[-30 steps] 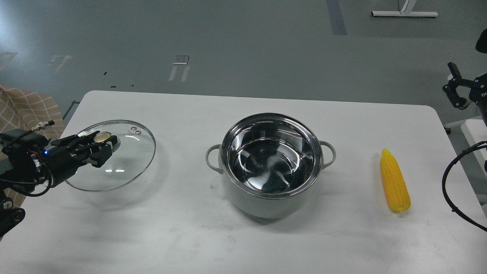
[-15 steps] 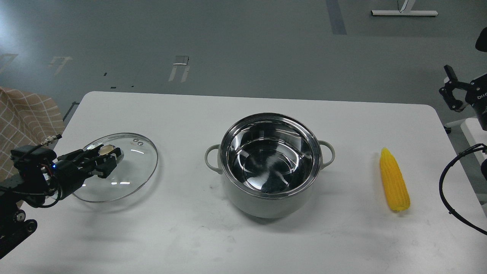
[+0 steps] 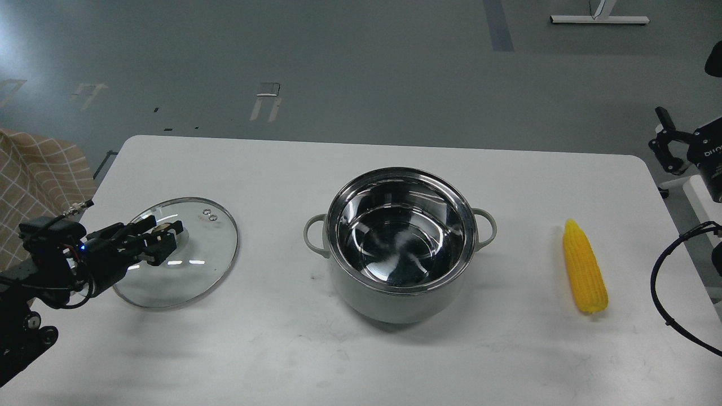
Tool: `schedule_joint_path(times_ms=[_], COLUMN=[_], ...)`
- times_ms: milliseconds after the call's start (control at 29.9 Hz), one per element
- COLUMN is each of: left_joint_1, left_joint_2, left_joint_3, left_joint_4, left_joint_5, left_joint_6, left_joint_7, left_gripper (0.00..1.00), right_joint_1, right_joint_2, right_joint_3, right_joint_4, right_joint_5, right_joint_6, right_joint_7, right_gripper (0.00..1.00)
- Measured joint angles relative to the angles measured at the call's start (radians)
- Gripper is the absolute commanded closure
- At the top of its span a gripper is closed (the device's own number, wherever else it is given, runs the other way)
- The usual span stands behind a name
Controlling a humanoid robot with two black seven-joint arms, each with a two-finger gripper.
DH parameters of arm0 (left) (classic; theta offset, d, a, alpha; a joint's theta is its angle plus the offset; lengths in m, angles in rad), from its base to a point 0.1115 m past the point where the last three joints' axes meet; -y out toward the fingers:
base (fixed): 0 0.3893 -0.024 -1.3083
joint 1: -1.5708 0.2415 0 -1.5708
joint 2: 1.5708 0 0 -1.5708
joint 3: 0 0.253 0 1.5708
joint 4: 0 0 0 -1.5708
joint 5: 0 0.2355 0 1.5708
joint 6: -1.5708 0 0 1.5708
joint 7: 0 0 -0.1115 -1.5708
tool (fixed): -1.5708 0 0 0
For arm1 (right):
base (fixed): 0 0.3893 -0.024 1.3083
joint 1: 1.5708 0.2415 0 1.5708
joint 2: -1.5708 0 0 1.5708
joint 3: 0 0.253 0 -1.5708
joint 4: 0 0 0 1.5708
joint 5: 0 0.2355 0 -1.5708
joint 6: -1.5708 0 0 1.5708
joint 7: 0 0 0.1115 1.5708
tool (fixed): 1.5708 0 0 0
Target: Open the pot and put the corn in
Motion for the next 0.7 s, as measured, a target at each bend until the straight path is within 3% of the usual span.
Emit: schedule_joint_path(times_ms=[201, 401, 702], left_joint_1=[-0.030, -0.207, -0.516], left_joint_2=[0.001, 0.006, -0.062], left_joint_3=[-0.031, -0.039, -0.039], left_joint_4=[0.000, 0.001, 0.112], left_joint_5=[-0.081, -0.448, -0.958], left_joint_6=[0.025, 0.018, -0.126], left_joint_7=[-0.008, -0.067, -0.064], left_gripper=[0.21, 0.21, 0.18], right_joint_1=[-0.036, -0.057, -0.103], right_joint_2=[-0.028, -0.174, -0.299], right_joint_3=[-0.004, -0.030, -0.051], right_joint_4=[0.036, 0.077, 0.254], right_joint_5=[-0.012, -0.117, -0.564], right_joint_6=[0.000, 0.000, 0.000], right_joint_7=[0.000, 0.001, 0.003], right_gripper=[0.00, 0.00, 0.00])
